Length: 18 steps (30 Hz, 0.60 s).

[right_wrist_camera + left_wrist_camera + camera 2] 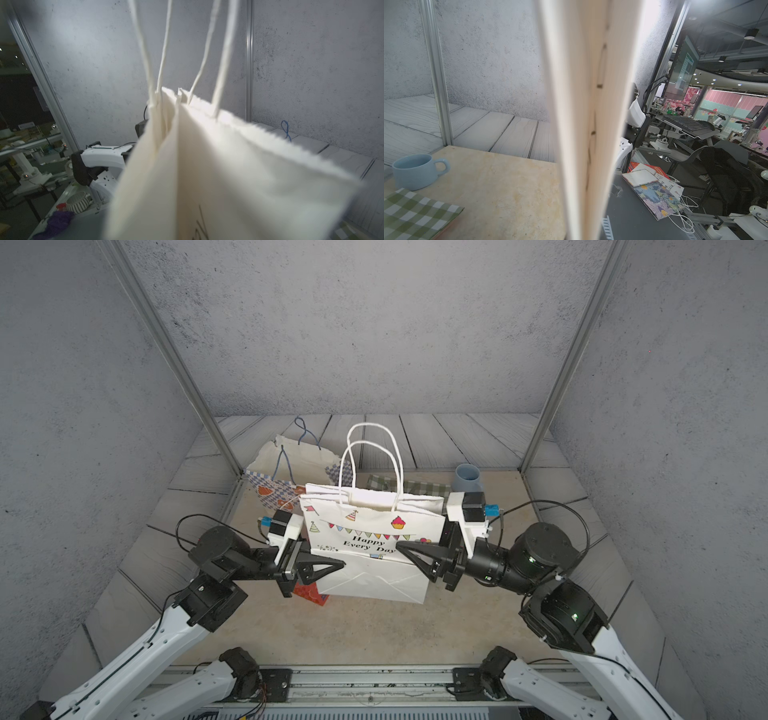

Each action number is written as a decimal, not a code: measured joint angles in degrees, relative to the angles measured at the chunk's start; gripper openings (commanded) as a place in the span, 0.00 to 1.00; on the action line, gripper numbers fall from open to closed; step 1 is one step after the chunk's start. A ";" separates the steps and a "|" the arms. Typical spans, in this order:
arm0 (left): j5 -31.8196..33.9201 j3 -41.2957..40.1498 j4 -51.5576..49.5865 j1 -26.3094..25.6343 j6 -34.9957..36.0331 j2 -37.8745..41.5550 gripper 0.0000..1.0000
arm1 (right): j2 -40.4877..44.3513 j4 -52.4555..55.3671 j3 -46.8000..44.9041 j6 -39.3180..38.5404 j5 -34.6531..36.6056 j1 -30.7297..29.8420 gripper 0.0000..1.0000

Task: Put away the paper bag
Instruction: Press the paper bag at the center of the board.

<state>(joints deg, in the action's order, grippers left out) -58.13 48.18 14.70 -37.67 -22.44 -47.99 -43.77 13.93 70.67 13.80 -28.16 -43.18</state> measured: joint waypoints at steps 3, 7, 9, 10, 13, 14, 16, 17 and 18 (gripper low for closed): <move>-0.13 -0.33 -0.09 0.00 0.02 -0.07 0.00 | 0.17 -1.88 0.39 -0.72 1.40 0.00 0.09; -0.17 -0.35 0.35 0.00 0.04 -0.09 0.00 | 0.22 -2.23 0.63 -1.14 1.88 -0.02 0.03; -0.17 -0.35 0.37 0.00 0.15 -0.13 0.00 | 0.22 -2.25 0.59 -1.29 2.29 -0.02 0.44; -0.17 -0.35 0.35 0.00 0.17 -0.13 0.00 | 0.31 -2.40 0.39 -1.11 2.86 -0.04 0.55; -0.17 -0.35 0.31 0.00 0.20 -0.13 0.00 | 0.85 -2.80 -0.22 -0.83 4.90 -0.04 0.54; -0.20 -0.37 0.24 0.00 0.22 -0.13 0.00 | 0.98 -2.97 -0.35 -0.92 5.49 -0.04 0.41; -0.17 -0.46 0.04 0.00 0.44 -0.11 0.00 | 1.33 -3.26 -0.37 -1.11 6.19 -0.04 0.18; -0.17 -0.57 -0.04 0.00 0.57 -0.11 0.00 | 1.42 -3.41 -0.35 -1.33 6.14 -0.04 0.12; -0.17 -0.70 -0.15 0.00 0.66 -0.11 0.00 | 1.51 -3.41 -0.35 -1.44 6.03 -0.04 0.05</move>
<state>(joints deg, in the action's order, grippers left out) -58.30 47.48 14.55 -37.67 -21.78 -48.10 -42.26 10.52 70.32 12.36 -22.13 -43.22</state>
